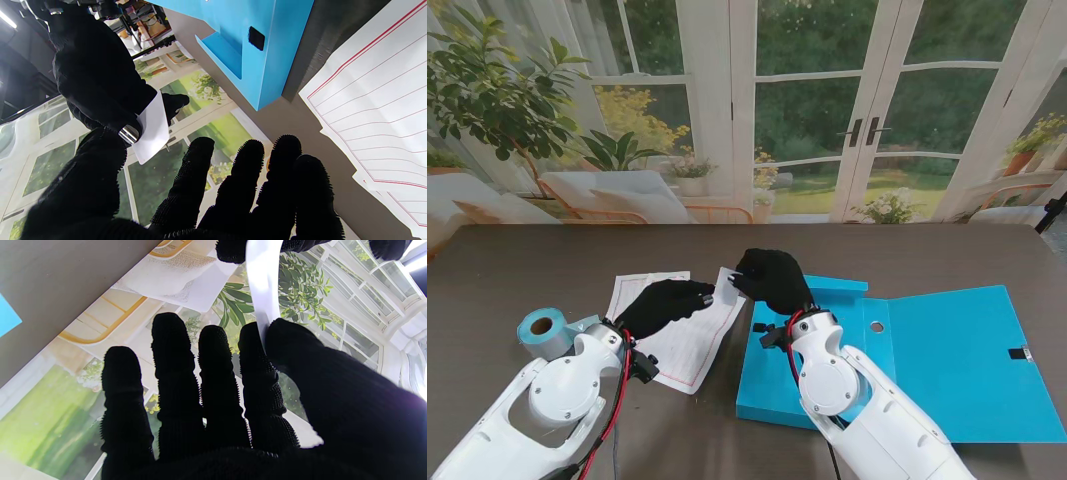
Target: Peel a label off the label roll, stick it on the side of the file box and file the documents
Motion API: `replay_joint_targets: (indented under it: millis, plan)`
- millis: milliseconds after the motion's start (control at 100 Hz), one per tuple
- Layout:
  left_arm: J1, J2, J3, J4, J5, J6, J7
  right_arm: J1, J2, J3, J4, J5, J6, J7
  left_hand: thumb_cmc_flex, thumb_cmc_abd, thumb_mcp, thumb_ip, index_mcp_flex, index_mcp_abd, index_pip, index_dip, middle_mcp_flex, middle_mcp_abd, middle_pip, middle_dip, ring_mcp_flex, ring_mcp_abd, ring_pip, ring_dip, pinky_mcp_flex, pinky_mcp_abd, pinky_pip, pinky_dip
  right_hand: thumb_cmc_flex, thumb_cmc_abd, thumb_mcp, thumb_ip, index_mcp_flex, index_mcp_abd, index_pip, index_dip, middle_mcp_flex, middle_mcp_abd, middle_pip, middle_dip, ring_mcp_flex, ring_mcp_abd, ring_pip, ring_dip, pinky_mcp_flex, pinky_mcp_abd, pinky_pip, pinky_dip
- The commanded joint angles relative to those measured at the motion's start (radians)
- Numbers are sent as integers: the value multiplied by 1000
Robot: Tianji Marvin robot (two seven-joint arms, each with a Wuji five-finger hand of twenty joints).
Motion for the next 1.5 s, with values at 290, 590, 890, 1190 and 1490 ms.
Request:
replay_joint_targets:
  millis: [290,590,890,1190,1490]
  plan:
    - [-20,-6,29,11,-10,-18,-11,-2,-11,-10,5,19,4,16,59,-18,29,-4,-12,-99,-4,-6,-19,-6,4,28,-18,13,6,13,-20,-46,-10,32,86,-17,67,90,28,-98,88,32,3,7,-5,3,40,0,12,2,-132,3,36,-20]
    - [-32,-10,51,24,-10,-32,2,-4,-15,-13,8,34,2,14,247,-53,181,-29,67,-104,82,49,27,-25,31,90,15,-6,52,24,14,-49,9,42,85,-22,73,96,29,-99,88,33,5,6,-6,5,42,0,13,2,-132,3,37,-20]
    - [-33,-25,70,38,-8,-50,66,-9,-16,-12,12,48,1,16,368,-87,145,-59,130,-96,147,79,78,-32,82,149,67,-6,114,40,62,-36,34,57,84,-22,73,96,28,-98,88,32,6,7,-8,6,43,1,14,3,-132,2,38,-20]
    - [-37,-37,85,45,-2,-46,116,-14,-18,-11,13,59,-2,15,424,-100,161,-59,136,-68,168,81,103,-36,120,179,103,-8,149,45,95,-24,47,60,85,-21,72,92,28,-95,89,33,5,9,-9,7,43,1,15,3,-132,3,39,-20]
    - [-47,-51,106,68,-11,-67,163,-16,-19,-11,15,66,-6,14,538,-112,157,-56,169,-59,383,67,173,-57,195,506,159,-18,223,57,146,-15,77,62,83,-10,63,82,28,-97,88,32,4,9,-8,7,43,3,16,3,-132,4,39,-20]
